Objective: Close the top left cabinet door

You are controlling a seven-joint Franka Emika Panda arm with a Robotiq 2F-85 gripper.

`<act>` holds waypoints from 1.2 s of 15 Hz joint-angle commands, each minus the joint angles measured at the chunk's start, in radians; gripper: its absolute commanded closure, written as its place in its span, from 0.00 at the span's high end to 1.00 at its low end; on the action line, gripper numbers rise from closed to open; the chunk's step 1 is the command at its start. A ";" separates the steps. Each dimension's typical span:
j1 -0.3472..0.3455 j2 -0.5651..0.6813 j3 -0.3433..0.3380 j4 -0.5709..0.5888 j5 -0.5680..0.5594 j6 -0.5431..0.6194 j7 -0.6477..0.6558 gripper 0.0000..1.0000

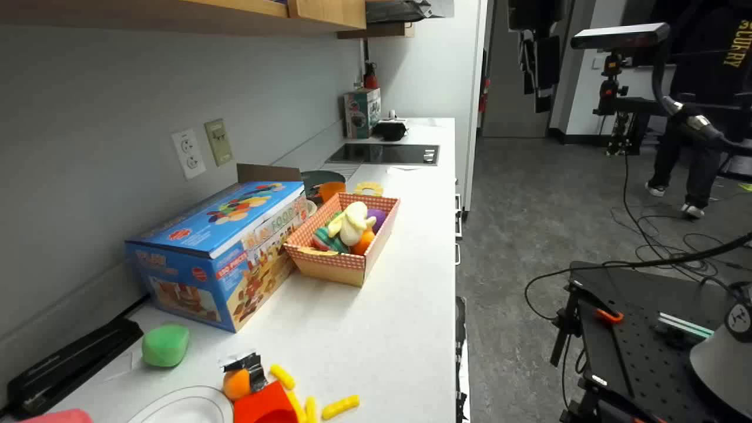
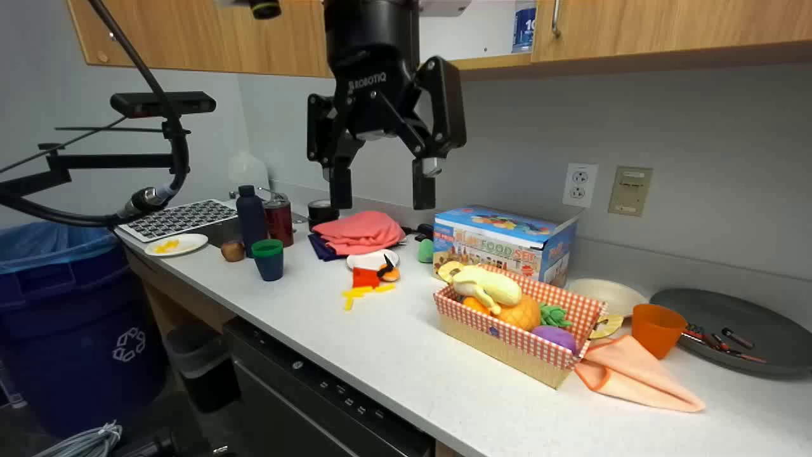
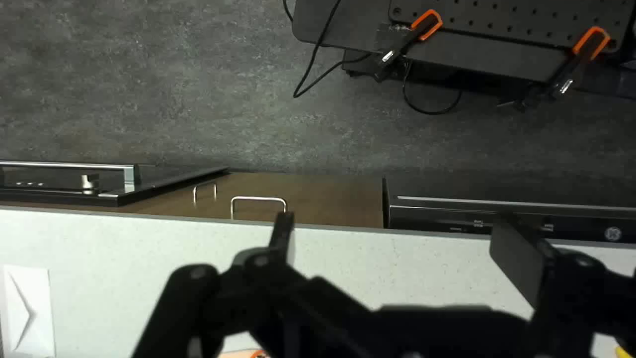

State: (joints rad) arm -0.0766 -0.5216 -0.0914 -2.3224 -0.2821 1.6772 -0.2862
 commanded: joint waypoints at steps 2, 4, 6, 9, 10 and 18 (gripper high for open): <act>0.013 0.000 -0.010 0.001 -0.004 -0.004 0.005 1.00; 0.013 0.000 -0.010 0.001 -0.004 -0.004 0.005 1.00; 0.013 0.000 -0.010 0.001 -0.004 -0.004 0.005 1.00; 0.013 0.000 -0.010 0.001 -0.004 -0.004 0.005 1.00; 0.013 0.000 -0.010 0.001 -0.004 -0.004 0.005 1.00; 0.018 -0.005 -0.017 -0.005 0.007 0.023 -0.001 1.00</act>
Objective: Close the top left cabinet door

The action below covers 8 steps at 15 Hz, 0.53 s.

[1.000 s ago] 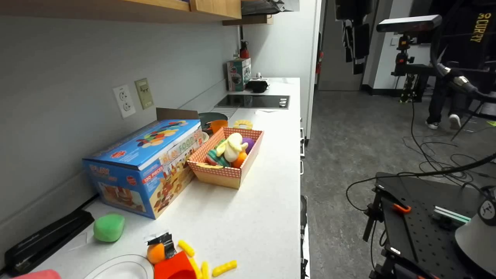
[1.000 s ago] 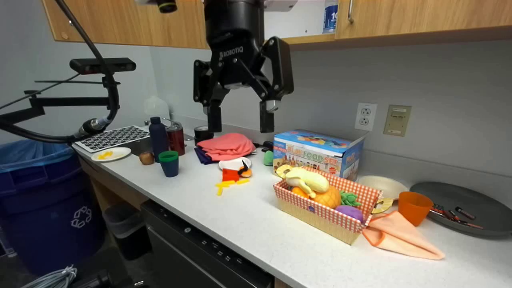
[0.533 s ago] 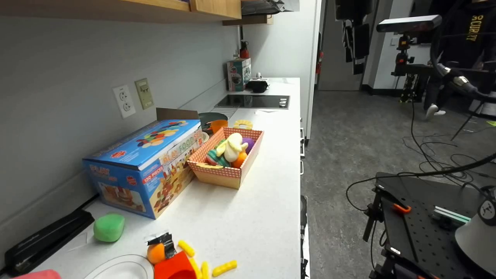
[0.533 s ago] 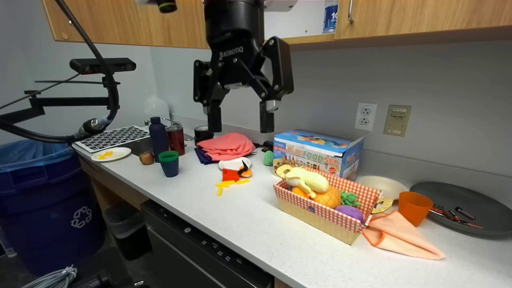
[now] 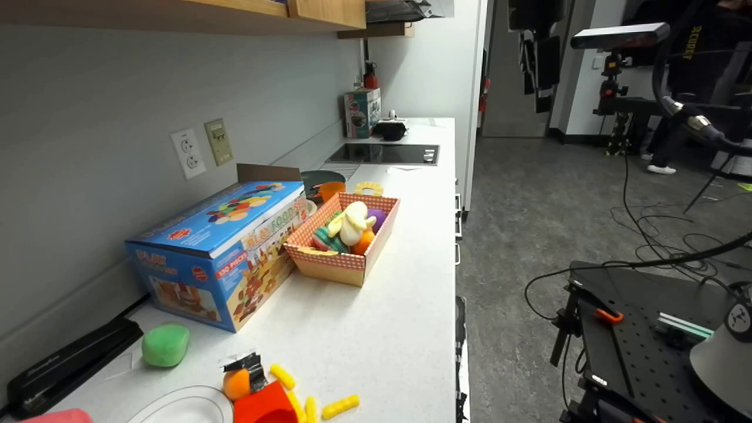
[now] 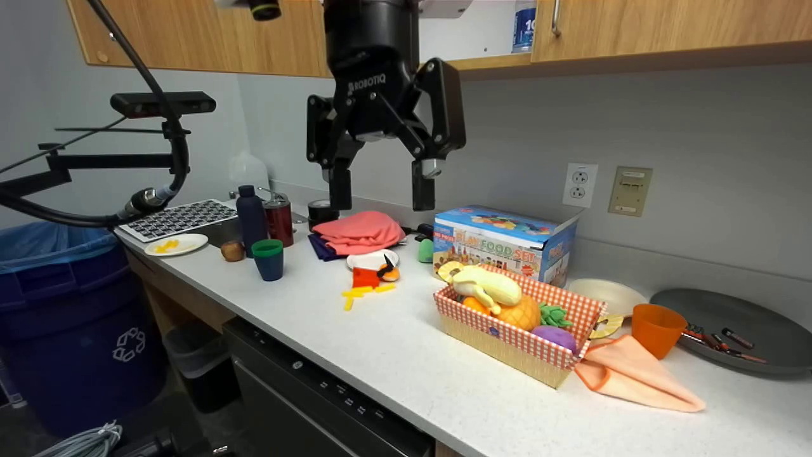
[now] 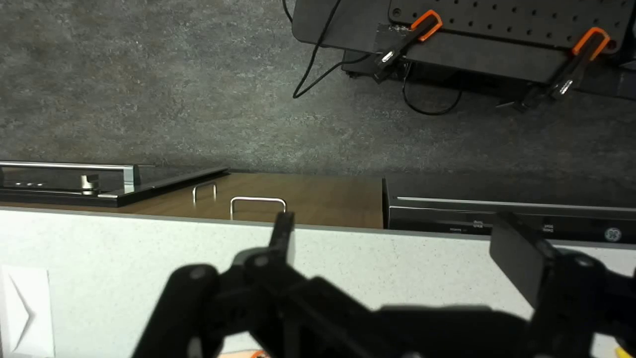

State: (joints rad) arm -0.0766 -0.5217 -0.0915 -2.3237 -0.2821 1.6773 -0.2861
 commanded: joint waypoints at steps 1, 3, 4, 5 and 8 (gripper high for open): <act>0.026 -0.010 -0.025 -0.010 0.025 0.053 -0.013 1.00; 0.037 -0.018 -0.036 -0.024 0.052 0.129 -0.026 1.00; 0.040 -0.020 -0.039 -0.031 0.058 0.167 -0.032 1.00; 0.041 -0.020 -0.039 -0.038 0.059 0.198 -0.037 1.00; 0.034 -0.019 -0.033 -0.054 0.026 0.260 -0.061 1.00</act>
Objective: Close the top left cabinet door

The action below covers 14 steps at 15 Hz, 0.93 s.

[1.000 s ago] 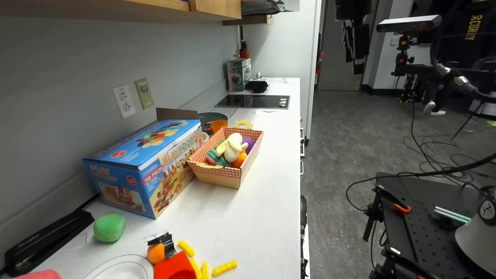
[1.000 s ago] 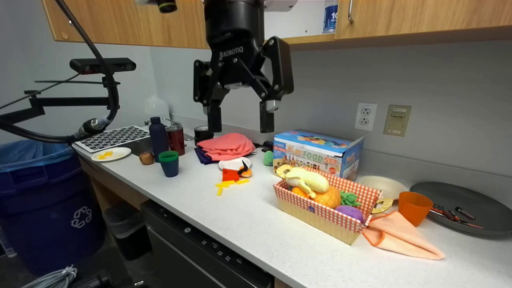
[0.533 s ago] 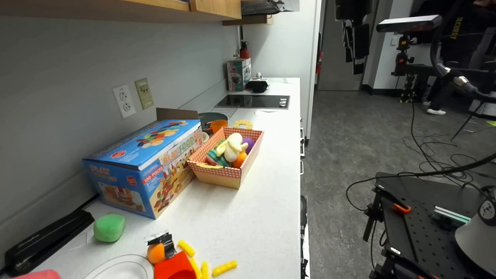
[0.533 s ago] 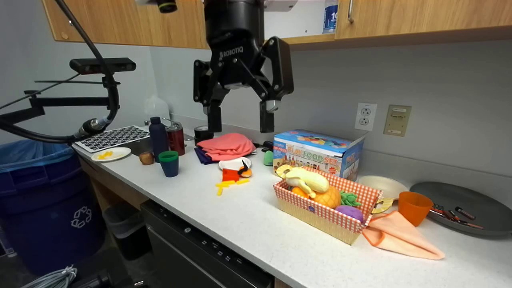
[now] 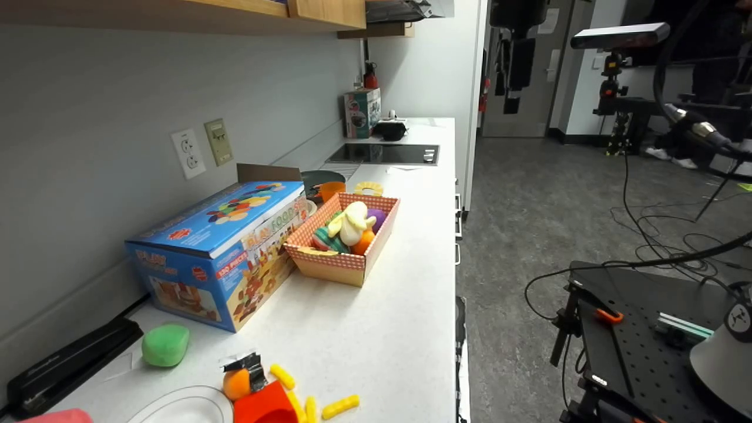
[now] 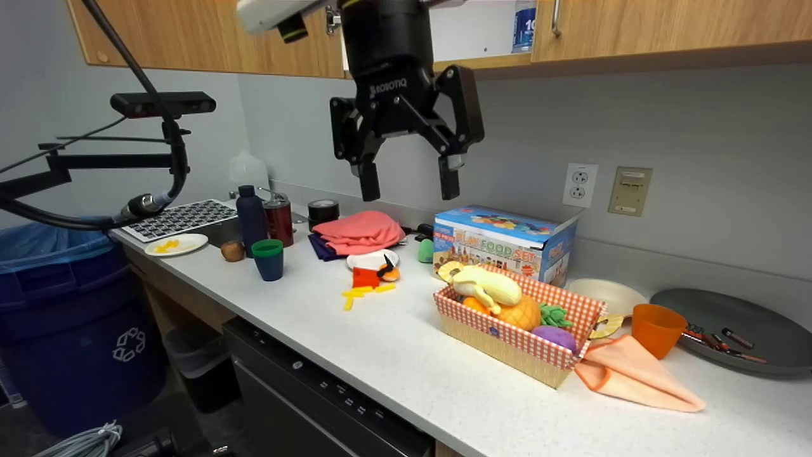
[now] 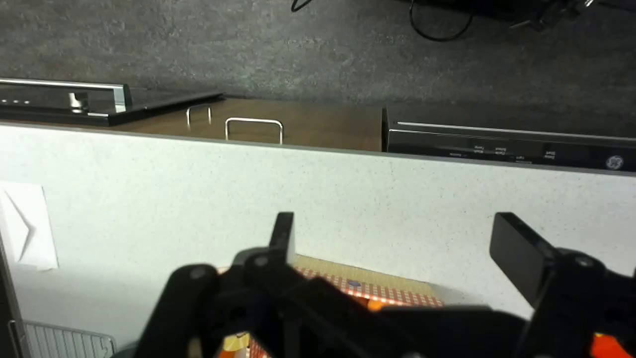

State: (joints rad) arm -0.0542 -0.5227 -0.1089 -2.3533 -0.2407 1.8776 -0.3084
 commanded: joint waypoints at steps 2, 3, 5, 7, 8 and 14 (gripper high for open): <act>0.004 0.000 -0.004 -0.008 -0.015 0.034 -0.008 1.00; 0.004 0.000 -0.003 -0.011 -0.024 0.043 -0.009 1.00; 0.004 0.000 -0.003 -0.011 -0.028 0.047 -0.009 1.00; 0.004 0.000 -0.003 -0.011 -0.028 0.047 -0.009 1.00; 0.004 0.000 -0.003 -0.011 -0.028 0.047 -0.009 1.00; 0.022 -0.051 0.004 -0.022 0.000 0.023 -0.023 1.00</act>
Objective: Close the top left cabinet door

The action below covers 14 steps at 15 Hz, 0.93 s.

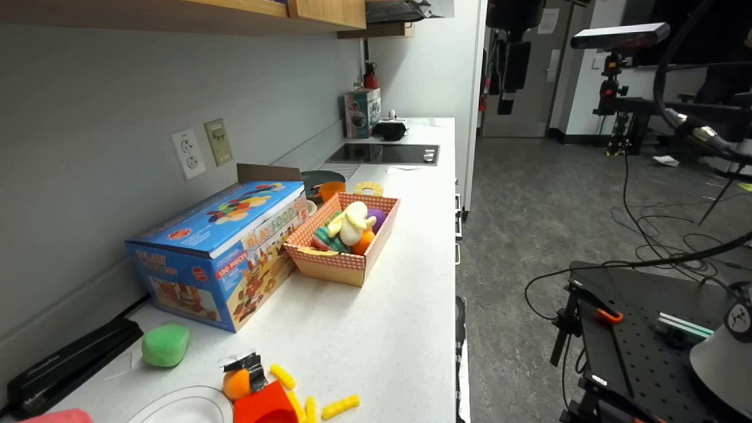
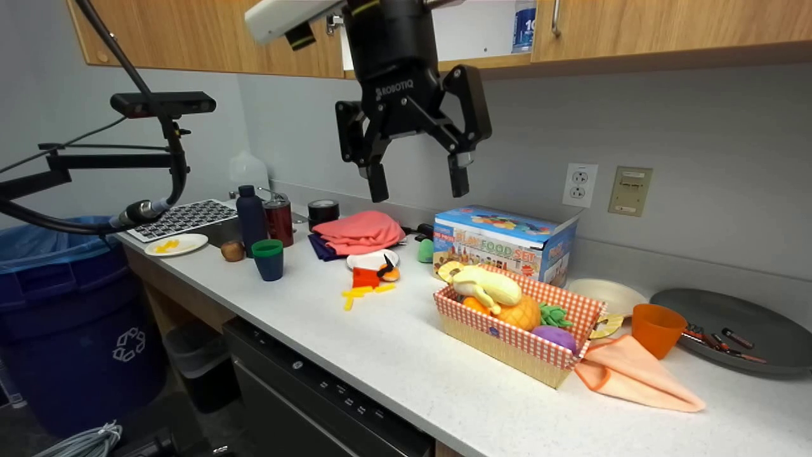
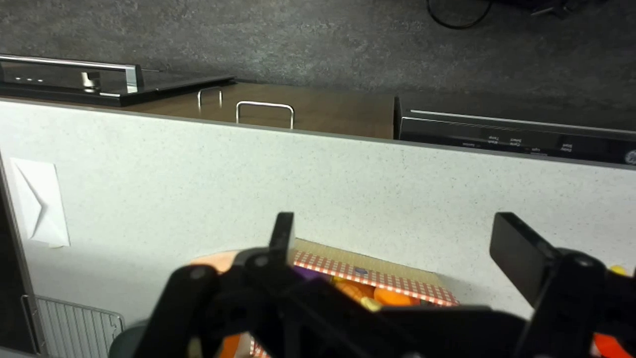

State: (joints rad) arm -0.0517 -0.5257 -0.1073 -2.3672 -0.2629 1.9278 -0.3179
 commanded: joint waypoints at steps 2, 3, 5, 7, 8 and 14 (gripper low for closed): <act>0.031 -0.072 0.005 -0.010 0.038 -0.052 -0.018 1.00; 0.036 -0.085 0.005 -0.014 0.046 -0.058 -0.019 1.00; 0.044 -0.104 0.006 -0.017 0.062 -0.079 -0.011 1.00; 0.037 -0.065 0.007 0.002 0.042 -0.065 0.002 1.00; 0.038 -0.071 0.007 0.002 0.043 -0.071 0.002 1.00; 0.053 -0.128 0.021 -0.027 0.051 -0.079 -0.004 1.00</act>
State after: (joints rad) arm -0.0171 -0.6000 -0.0949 -2.3695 -0.2184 1.8558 -0.3172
